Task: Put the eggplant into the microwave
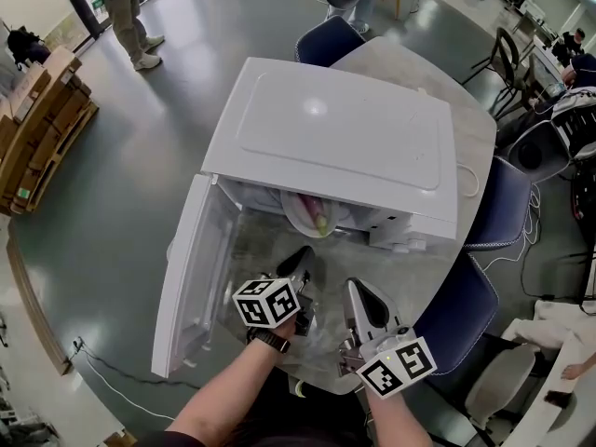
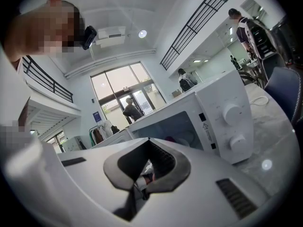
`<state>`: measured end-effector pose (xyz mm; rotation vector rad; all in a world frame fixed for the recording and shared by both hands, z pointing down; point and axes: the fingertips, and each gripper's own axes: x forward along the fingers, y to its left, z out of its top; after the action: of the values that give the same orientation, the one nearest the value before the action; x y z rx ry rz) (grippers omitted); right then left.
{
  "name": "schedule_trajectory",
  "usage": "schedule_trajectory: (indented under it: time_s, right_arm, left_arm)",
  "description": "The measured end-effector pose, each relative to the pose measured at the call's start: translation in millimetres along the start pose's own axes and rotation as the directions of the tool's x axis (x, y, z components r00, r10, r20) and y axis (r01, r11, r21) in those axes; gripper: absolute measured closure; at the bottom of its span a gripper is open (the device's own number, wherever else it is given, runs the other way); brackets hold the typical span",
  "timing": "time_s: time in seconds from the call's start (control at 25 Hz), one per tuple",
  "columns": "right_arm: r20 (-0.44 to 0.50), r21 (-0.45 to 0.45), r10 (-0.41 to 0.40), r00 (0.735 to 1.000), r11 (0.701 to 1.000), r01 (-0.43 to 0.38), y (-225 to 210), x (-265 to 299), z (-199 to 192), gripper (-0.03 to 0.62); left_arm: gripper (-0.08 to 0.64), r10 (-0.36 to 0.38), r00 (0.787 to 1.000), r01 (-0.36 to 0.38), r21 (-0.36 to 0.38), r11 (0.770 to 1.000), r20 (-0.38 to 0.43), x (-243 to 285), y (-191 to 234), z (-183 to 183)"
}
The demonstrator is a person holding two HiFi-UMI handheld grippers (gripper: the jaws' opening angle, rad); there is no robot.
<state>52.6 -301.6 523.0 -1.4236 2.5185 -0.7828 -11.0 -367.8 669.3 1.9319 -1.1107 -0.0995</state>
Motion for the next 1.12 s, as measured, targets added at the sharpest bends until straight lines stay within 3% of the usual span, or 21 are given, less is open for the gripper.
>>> schedule_trajectory:
  time_s: [0.08, 0.2, 1.12]
  right_arm:
    - [-0.002, -0.002, -0.003, 1.0, 1.0, 0.003, -0.9, -1.0, -0.1, 0.591]
    - [-0.003, -0.004, -0.011, 1.0, 1.0, 0.011, -3.6, -2.2, 0.6, 0.591]
    - [-0.015, -0.007, -0.031, 0.999, 1.0, 0.031, -13.3, -1.6, -3.1, 0.591]
  left_arm:
    - [0.553, 0.006, 0.998, 0.001, 0.115, 0.993, -0.059, 10.7, -7.3, -8.3]
    - [0.553, 0.034, 0.995, -0.016, 0.176, 0.984, -0.095, 23.8, -7.3, -10.3]
    - [0.552, 0.07, 0.997, -0.062, 0.23, 0.971, -0.025, 64.0, 17.3, 45.3]
